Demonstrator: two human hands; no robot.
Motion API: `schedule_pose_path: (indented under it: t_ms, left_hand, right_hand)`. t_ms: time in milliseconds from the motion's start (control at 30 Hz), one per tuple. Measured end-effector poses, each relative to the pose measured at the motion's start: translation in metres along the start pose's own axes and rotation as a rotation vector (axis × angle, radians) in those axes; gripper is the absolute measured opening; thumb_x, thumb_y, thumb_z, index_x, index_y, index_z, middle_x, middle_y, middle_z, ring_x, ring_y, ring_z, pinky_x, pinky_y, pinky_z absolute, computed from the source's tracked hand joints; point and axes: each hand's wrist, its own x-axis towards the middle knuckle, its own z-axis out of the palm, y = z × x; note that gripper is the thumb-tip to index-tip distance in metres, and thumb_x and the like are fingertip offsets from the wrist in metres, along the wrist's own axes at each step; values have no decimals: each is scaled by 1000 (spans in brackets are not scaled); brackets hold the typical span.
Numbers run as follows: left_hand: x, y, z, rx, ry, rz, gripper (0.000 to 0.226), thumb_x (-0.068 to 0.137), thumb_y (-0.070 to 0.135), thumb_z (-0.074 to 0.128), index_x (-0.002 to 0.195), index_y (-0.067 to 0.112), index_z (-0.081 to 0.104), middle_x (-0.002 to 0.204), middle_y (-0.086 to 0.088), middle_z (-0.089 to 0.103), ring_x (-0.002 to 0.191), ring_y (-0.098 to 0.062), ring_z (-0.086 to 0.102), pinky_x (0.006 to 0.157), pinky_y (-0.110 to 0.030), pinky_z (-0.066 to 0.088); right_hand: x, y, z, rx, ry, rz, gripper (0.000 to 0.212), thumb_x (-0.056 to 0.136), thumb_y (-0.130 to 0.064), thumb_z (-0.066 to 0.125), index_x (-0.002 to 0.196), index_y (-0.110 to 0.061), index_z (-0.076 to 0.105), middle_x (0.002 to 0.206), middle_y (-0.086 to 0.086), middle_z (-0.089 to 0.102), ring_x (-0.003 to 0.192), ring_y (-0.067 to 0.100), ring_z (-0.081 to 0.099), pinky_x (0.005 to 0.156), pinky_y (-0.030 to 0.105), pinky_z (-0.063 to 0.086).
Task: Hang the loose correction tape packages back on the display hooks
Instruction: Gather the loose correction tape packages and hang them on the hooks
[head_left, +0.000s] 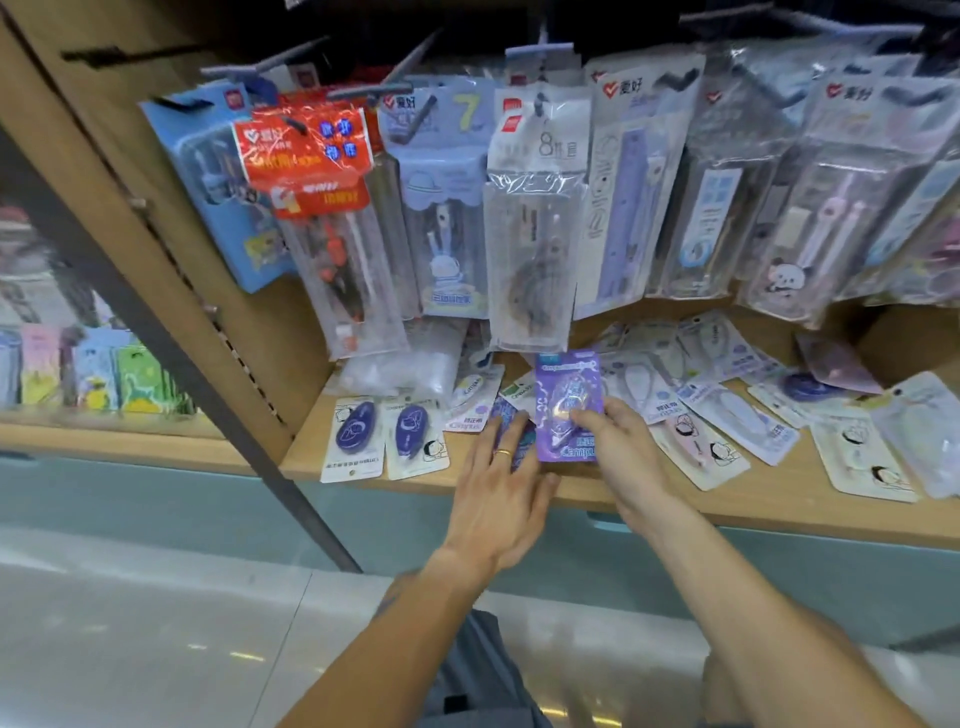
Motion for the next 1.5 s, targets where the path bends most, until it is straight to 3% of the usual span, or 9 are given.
schedule_pose_path:
  t_ms: [167, 300, 433, 667, 867, 967, 1100, 1233, 1500]
  left_hand:
    - [-7, -6, -5, -35, 44, 36, 49, 104, 40, 48, 141, 10, 61, 158, -13, 50, 153, -36, 33, 129, -37, 17]
    - [-12, -13, -10, -105, 143, 44, 29, 100, 34, 61, 116, 12, 72, 133, -4, 65, 131, -27, 53, 110, -39, 45]
    - [-6, -7, -22, -223, 159, -218, 30, 94, 24, 73, 121, 12, 66, 122, -6, 63, 113, -27, 56, 96, -36, 48]
    - [-9, 8, -40, -335, 110, -546, 45, 87, 22, 77, 130, 14, 65, 117, -2, 74, 111, -25, 66, 93, -36, 51]
    - [-29, 52, -45, -934, 226, -798, 55, 84, 7, 84, 131, 23, 62, 115, 8, 69, 107, -3, 66, 96, -30, 56]
    - [-24, 84, -40, -1188, 172, -815, 64, 85, -5, 80, 133, 27, 55, 115, 4, 64, 103, 0, 62, 92, -21, 52]
    - [-7, 112, -29, -1509, 17, -845, 68, 83, -21, 71, 138, 15, 53, 119, -11, 69, 102, -23, 71, 90, -35, 58]
    - [7, 136, -16, -1704, -210, -828, 48, 83, -23, 62, 126, -2, 66, 119, -25, 74, 118, -47, 67, 100, -53, 55]
    - [26, 201, -2, -1679, -384, -701, 56, 83, 0, 84, 130, 16, 59, 115, -8, 80, 106, -30, 77, 94, -48, 61]
  right_hand:
    - [16, 10, -13, -215, 17, -26, 12, 98, -28, 60, 109, -24, 58, 104, -1, 73, 99, 21, 70, 95, 43, 53]
    - [19, 6, -13, -294, 43, -76, 19, 103, -31, 56, 118, -21, 52, 109, -3, 70, 102, 21, 66, 89, 39, 50]
    - [24, -2, -14, -316, 77, -61, 26, 105, -31, 54, 127, -19, 48, 114, 0, 68, 103, 23, 65, 84, 35, 46]
    - [-13, 2, -32, 14, 132, -27, 7, 101, -20, 61, 107, -23, 59, 105, -2, 71, 97, 16, 68, 80, 29, 49]
    - [-59, 21, -42, 360, 78, 230, 14, 91, -2, 66, 90, -16, 63, 86, 6, 77, 78, 23, 69, 80, 42, 49]
    - [-71, 28, -57, 437, 79, 238, 15, 90, 1, 67, 96, -12, 67, 96, 12, 77, 81, 24, 71, 80, 40, 52]
    - [-74, 28, -88, 527, 146, 241, 27, 91, -2, 66, 118, -1, 67, 114, 18, 75, 90, 26, 69, 79, 37, 52]
    - [-75, 30, -124, 495, 221, 176, 24, 92, -1, 66, 115, 2, 66, 115, 21, 74, 90, 27, 71, 80, 39, 54]
    - [-82, 31, -178, 360, 317, 107, 25, 94, 0, 64, 117, -7, 70, 108, 14, 78, 103, 32, 73, 96, 45, 54]
